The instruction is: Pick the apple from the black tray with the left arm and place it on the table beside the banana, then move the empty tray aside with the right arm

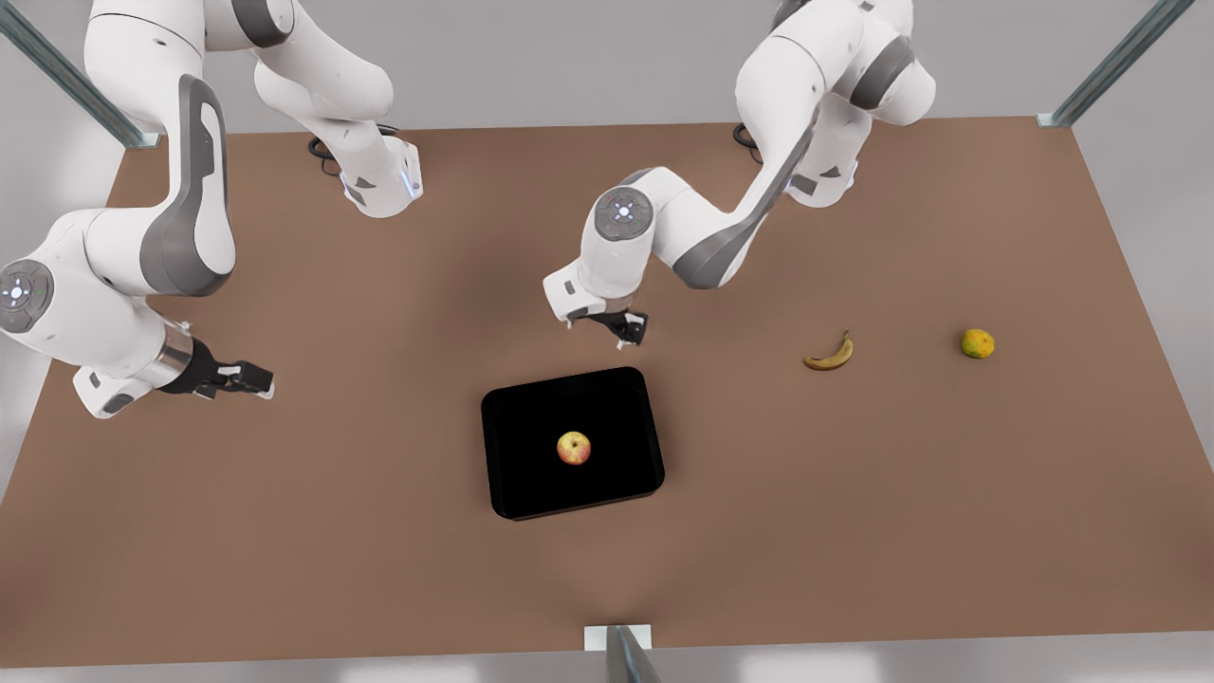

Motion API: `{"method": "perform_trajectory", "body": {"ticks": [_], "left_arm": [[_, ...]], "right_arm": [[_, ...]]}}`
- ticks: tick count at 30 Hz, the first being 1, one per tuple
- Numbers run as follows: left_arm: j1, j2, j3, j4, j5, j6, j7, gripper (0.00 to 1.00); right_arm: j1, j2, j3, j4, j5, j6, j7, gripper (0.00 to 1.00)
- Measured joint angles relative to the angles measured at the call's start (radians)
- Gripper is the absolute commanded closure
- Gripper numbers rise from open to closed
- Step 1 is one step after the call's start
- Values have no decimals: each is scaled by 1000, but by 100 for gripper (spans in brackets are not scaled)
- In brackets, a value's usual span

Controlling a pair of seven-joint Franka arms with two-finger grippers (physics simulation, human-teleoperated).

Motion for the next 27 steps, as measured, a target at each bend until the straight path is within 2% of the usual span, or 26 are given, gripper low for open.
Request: {"method": "perform_trajectory", "body": {"ticks": [15, 27], "left_arm": [[14, 339, 17, 148, 92, 306, -36, 0], [43, 447, 5, 195, 218, 466, -28, 0]], "right_arm": [[-1, -3, -1, -24, 1, 38, -10, 0], [-5, -1, -2, -35, -10, 85, -59, 0]]}}
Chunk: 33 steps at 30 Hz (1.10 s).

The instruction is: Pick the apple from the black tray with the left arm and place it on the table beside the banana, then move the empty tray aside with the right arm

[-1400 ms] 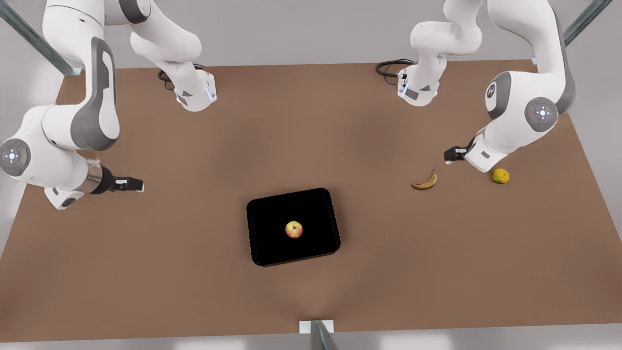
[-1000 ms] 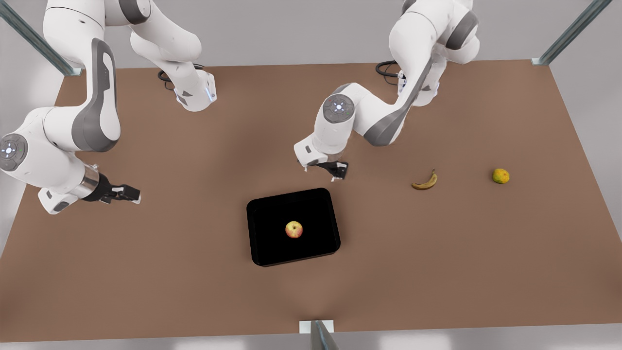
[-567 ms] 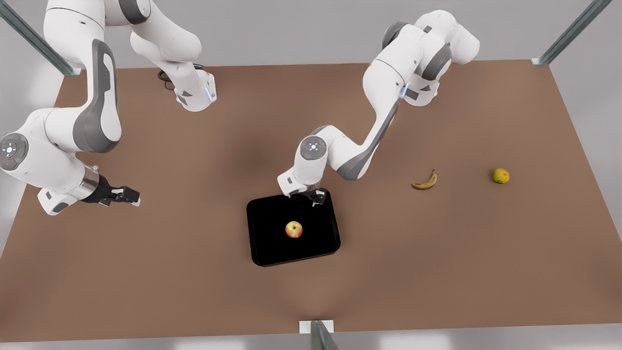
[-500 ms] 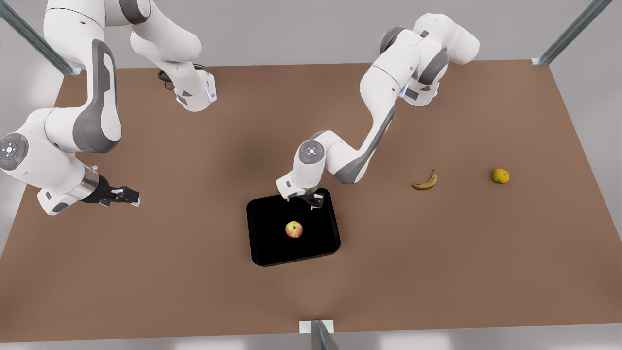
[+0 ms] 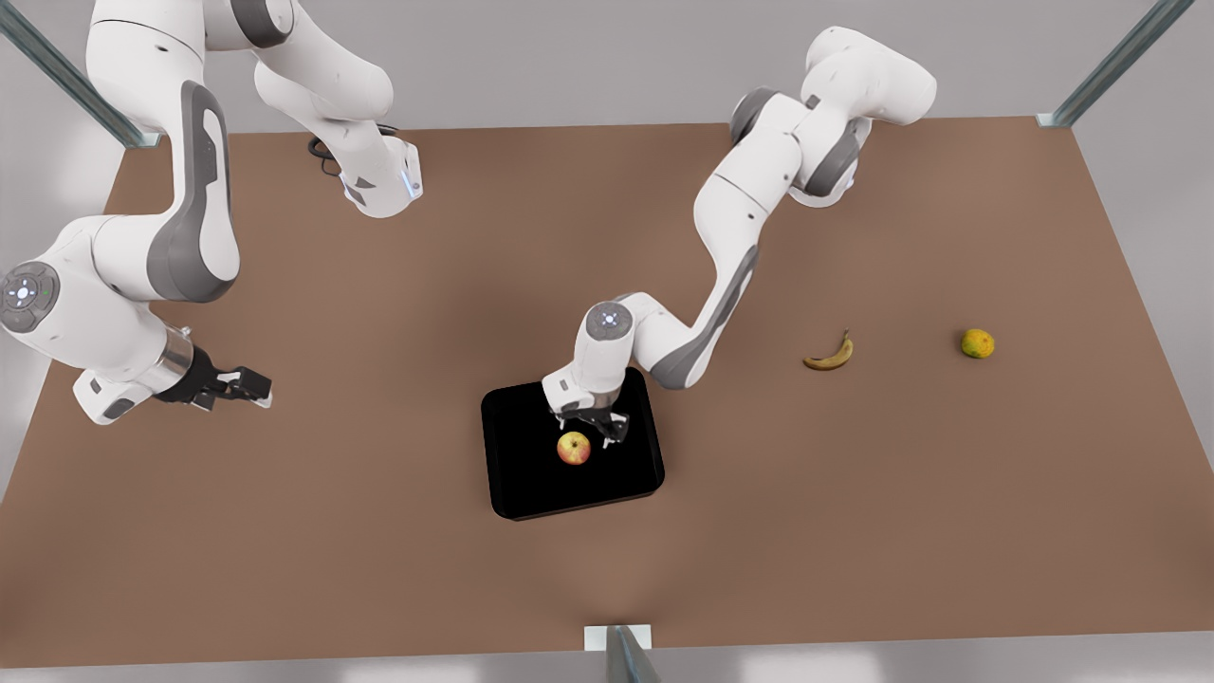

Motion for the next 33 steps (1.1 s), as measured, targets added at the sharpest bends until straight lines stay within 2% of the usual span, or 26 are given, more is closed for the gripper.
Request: {"method": "perform_trajectory", "body": {"ticks": [13, 33], "left_arm": [[8, 101, 4, 95, 16, 92, 41, 0], [-2, 172, 13, 123, 32, 196, 68, 0]], "right_arm": [[4, -9, 3, 1, -14, 25, -36, 0], [-6, -10, -2, -1, -10, 38, -82, 0]]}}
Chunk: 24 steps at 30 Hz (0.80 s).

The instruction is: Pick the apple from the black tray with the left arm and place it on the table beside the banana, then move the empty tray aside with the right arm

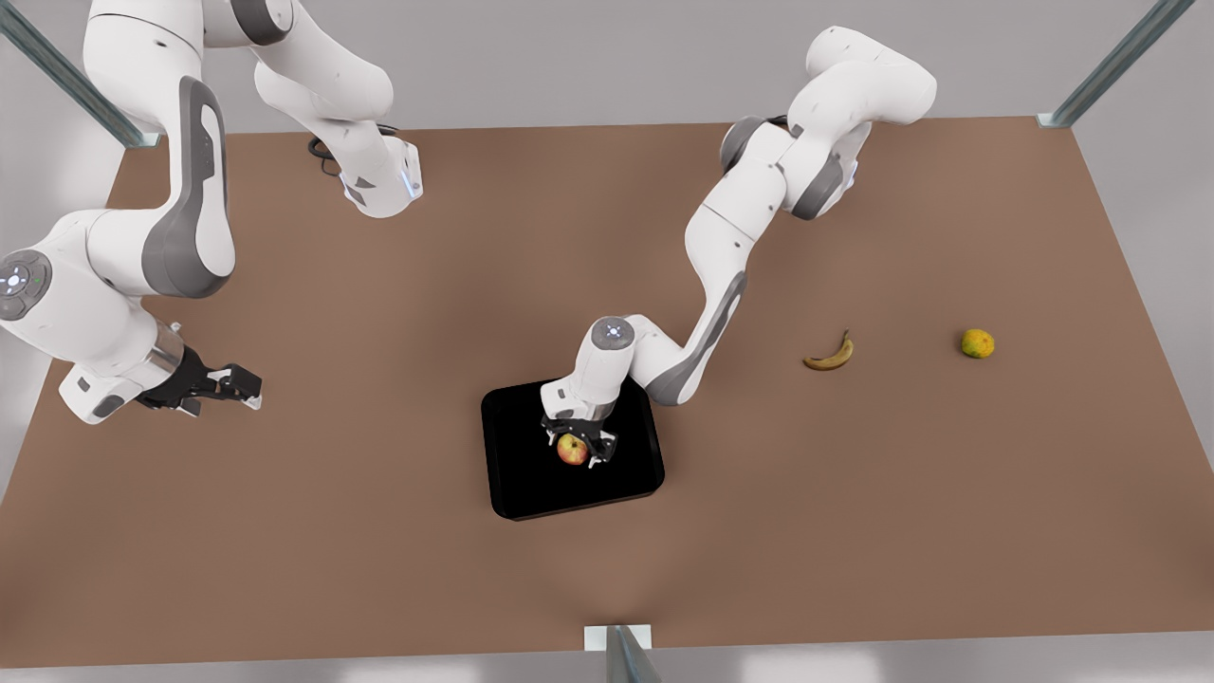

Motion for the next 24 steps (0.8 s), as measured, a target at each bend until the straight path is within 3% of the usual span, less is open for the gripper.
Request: {"method": "perform_trajectory", "body": {"ticks": [22, 24], "left_arm": [[-11, -5, 3, -9, 14, -42, 14, 0], [-10, -3, 3, -9, 14, -46, 15, 6]], "right_arm": [[6, -6, 4, 2, -1, 3, -17, 0], [9, -4, 5, 1, -1, 3, -17, 0]]}}
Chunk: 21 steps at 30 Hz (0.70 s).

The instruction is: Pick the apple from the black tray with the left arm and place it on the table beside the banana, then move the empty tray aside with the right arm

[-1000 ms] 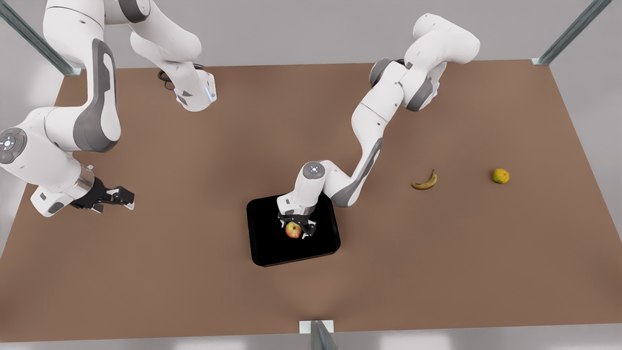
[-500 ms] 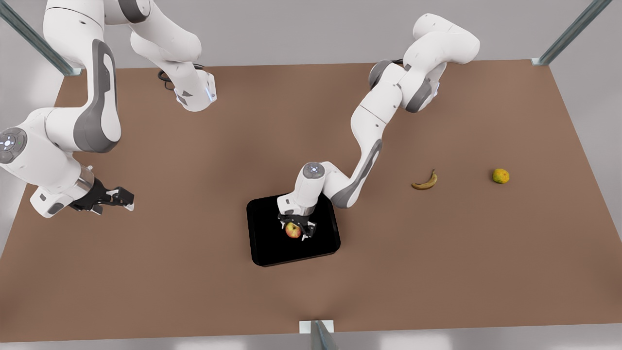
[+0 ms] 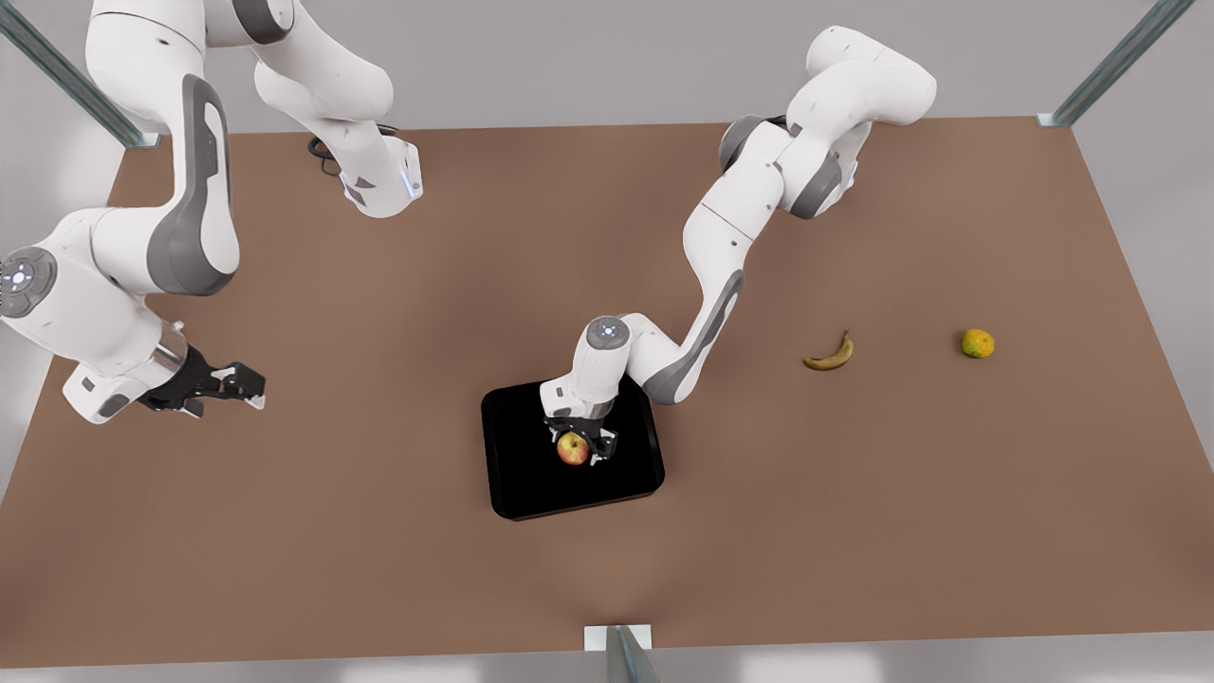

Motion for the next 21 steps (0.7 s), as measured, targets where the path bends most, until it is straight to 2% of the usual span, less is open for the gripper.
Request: {"method": "perform_trajectory", "body": {"ticks": [5, 21], "left_arm": [[0, 2, 2, 0, 2, -6, 2, 22], [1, -99, -20, -28, -3, -94, 9, 22]], "right_arm": [[3, -4, 8, 2, 0, -4, 1, 0], [2, -6, 13, 1, -1, -6, 3, 0]]}}
